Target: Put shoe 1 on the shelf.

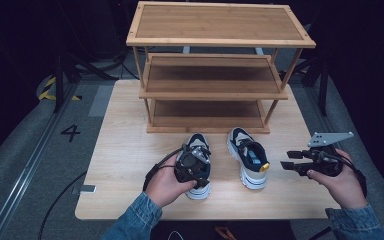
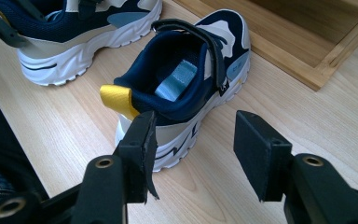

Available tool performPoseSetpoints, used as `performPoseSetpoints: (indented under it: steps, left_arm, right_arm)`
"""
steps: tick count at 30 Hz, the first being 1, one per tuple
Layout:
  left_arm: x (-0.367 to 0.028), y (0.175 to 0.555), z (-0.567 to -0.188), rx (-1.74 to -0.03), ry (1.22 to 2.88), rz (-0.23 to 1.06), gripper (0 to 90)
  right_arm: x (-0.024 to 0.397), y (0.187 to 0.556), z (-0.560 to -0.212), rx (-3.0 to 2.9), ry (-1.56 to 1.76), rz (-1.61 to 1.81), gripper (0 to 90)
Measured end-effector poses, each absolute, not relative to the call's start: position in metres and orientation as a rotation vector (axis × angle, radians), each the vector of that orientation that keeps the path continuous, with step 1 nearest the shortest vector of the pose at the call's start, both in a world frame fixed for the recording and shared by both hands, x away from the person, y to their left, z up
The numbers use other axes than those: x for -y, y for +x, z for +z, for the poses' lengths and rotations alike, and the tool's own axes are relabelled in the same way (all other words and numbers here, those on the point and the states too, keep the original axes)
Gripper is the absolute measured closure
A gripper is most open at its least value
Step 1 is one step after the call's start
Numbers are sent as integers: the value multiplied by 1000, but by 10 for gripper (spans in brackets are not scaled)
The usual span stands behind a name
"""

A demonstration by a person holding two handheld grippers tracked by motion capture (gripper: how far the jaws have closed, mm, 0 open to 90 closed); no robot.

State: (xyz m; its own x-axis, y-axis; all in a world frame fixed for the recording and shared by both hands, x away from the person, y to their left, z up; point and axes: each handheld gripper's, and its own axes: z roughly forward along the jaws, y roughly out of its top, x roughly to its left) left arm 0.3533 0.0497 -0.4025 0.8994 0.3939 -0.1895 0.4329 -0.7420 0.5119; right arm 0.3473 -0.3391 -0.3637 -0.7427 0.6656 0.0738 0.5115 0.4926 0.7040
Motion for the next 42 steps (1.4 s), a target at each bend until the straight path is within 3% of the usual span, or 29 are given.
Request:
performPoseSetpoints:
  steps: [7,20,42]
  left_arm:
    - [-48,354,-396,-564,2518,-70,698]
    - [-49,364,-372,-541,2513,5,695]
    - [-30,418,-353,-441,2526,125,689]
  right_arm:
    - [342,345,-360,-2509,1019,1110,500]
    - [351,337,-355,-2474,1039,1113,501]
    - [358,330,-357,-2459,1067,1105,500]
